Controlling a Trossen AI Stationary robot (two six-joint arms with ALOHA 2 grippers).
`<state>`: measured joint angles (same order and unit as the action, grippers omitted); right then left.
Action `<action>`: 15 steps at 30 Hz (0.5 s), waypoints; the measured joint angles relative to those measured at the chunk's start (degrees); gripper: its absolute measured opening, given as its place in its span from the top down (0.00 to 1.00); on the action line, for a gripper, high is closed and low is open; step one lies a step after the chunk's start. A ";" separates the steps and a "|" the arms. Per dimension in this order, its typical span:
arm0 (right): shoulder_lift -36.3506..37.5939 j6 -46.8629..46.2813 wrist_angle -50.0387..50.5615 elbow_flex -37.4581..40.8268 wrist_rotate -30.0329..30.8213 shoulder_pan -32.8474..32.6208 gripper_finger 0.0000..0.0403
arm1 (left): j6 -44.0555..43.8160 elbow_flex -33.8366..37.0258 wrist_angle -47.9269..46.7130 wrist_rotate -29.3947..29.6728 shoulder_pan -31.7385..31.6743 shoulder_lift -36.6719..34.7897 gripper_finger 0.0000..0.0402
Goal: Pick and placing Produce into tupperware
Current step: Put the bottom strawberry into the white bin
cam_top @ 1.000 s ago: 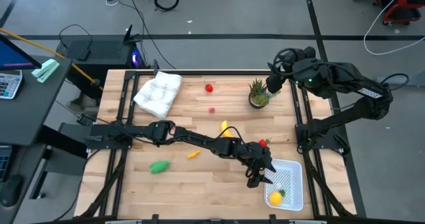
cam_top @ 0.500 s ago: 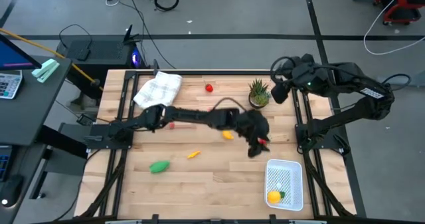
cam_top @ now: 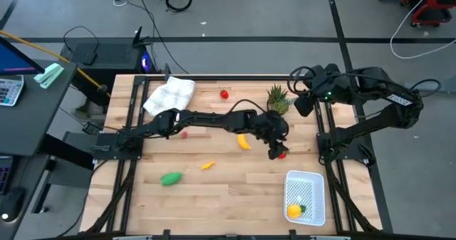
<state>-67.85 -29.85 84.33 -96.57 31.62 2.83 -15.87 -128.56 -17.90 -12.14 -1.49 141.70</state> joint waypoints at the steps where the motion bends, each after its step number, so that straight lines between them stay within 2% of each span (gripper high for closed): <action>1: 0.00 -0.04 0.02 0.00 0.00 0.00 0.44 | -0.21 -0.01 1.62 0.10 -0.16 0.66 0.41; 15: -0.02 -0.11 -0.11 0.00 0.02 0.02 0.44 | -4.45 0.05 10.26 0.01 -2.12 4.76 0.41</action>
<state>-67.88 -29.95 84.23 -96.57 31.64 2.85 -20.32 -128.51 -7.64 -12.13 -3.61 146.45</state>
